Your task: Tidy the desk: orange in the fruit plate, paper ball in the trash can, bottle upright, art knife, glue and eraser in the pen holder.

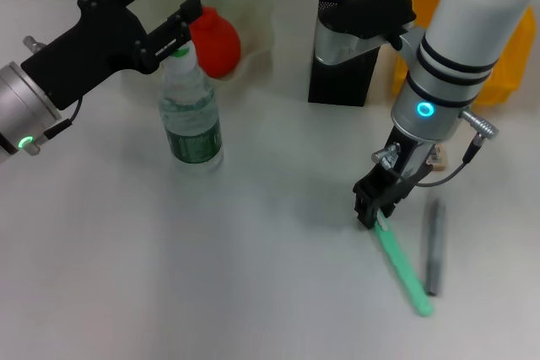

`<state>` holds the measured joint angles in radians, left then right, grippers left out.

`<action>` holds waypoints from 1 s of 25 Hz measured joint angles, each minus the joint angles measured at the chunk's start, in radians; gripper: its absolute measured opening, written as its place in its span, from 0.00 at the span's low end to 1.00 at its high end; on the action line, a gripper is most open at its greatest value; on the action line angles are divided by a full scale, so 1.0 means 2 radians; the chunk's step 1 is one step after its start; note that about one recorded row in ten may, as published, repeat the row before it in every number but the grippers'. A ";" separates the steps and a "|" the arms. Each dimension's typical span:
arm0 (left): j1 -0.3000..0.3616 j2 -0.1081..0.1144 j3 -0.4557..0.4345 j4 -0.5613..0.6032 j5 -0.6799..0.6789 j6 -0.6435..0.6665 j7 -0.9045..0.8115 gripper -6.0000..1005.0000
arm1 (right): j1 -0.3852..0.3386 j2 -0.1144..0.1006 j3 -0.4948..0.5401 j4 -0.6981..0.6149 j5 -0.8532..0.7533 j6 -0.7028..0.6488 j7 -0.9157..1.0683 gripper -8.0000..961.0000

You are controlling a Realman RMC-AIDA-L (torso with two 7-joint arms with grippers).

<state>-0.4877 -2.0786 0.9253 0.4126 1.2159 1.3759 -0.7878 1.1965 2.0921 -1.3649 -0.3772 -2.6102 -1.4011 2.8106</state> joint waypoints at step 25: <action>0.001 0.000 0.003 -0.005 -0.011 0.003 0.007 0.62 | -0.042 -0.001 0.007 -0.074 0.006 -0.027 0.002 0.21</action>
<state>-0.4851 -2.0781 0.9308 0.4034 1.1932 1.3818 -0.7746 1.1128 2.0903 -1.3512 -0.5250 -2.5980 -1.4546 2.8155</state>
